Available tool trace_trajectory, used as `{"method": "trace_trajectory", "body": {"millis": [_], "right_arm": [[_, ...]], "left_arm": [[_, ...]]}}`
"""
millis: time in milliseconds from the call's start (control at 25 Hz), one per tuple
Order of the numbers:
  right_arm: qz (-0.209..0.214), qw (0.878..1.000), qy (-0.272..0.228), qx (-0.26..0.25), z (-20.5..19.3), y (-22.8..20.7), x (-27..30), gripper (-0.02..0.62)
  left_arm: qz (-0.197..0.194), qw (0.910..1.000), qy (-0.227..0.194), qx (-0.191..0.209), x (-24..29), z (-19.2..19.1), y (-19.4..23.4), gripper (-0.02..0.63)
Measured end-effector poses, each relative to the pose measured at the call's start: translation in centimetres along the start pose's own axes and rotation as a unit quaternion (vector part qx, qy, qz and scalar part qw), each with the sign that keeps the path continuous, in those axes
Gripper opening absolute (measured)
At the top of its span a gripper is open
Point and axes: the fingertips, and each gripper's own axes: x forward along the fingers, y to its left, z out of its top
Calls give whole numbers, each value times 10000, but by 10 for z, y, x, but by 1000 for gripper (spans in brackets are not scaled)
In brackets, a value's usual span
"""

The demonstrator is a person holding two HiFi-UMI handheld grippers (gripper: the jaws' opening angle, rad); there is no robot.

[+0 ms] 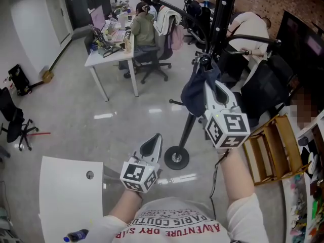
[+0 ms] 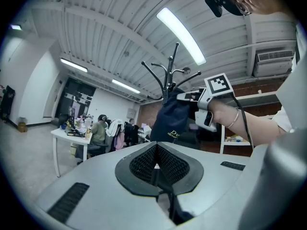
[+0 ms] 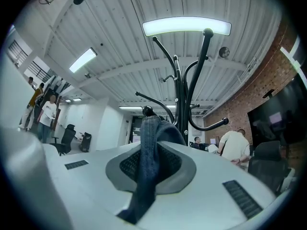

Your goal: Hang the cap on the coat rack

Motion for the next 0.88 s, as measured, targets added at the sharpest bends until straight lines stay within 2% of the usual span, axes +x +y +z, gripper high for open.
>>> {"method": "trace_trajectory", "body": {"millis": [320,600,880], "right_arm": [[-165,9991,214,324,-32,-23,17,26],[-168,9988,150,433,-40,-17,14,26],[-137,9984,241,491,-49,-15,10,26]], "left_arm": [[182,9998,120,-25,6,-8,16,6],[302,9995,79,-29,6,-3,28,6],[228,9997,113,-48,7,-4,29,6]]}}
